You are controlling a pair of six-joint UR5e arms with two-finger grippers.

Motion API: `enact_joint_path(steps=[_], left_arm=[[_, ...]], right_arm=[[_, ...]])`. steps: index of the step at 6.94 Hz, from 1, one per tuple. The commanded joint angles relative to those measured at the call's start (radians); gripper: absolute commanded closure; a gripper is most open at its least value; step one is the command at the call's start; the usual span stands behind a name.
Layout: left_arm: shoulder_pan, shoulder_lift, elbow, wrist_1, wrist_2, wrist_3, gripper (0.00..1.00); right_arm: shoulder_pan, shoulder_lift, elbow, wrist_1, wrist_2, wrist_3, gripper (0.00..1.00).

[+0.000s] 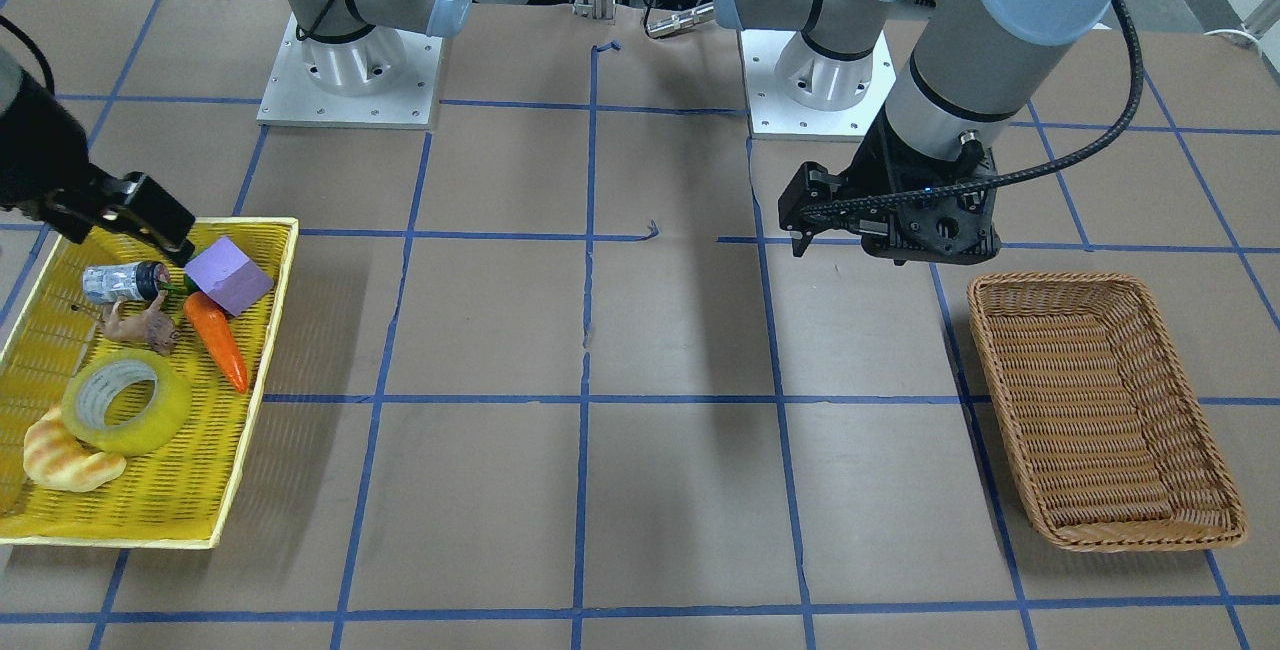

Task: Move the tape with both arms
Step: 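Lower the right gripper into the yellow basket over the tape roll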

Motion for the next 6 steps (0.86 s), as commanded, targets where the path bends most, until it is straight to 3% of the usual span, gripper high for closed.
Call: enact_joint_path(steps=[1, 2, 5, 6], left_arm=[[0.001, -0.002, 0.0, 0.001, 0.0, 0.0, 0.0], [0.001, -0.002, 0.0, 0.001, 0.0, 0.0, 0.0], [0.001, -0.007, -0.001, 0.013, 0.0, -0.002, 0.0], [0.001, -0.007, -0.001, 0.013, 0.0, -0.002, 0.0]], right_arm=[[-0.114, 0.081, 0.003, -0.029, 0.0, -0.228, 0.0], [-0.119, 0.123, 0.01, -0.13, 0.006, -0.234, 0.0], [-0.119, 0.197, 0.244, -0.505, -0.001, -0.22, 0.0], [-0.119, 0.24, 0.265, -0.56, -0.01, -0.204, 0.0]])
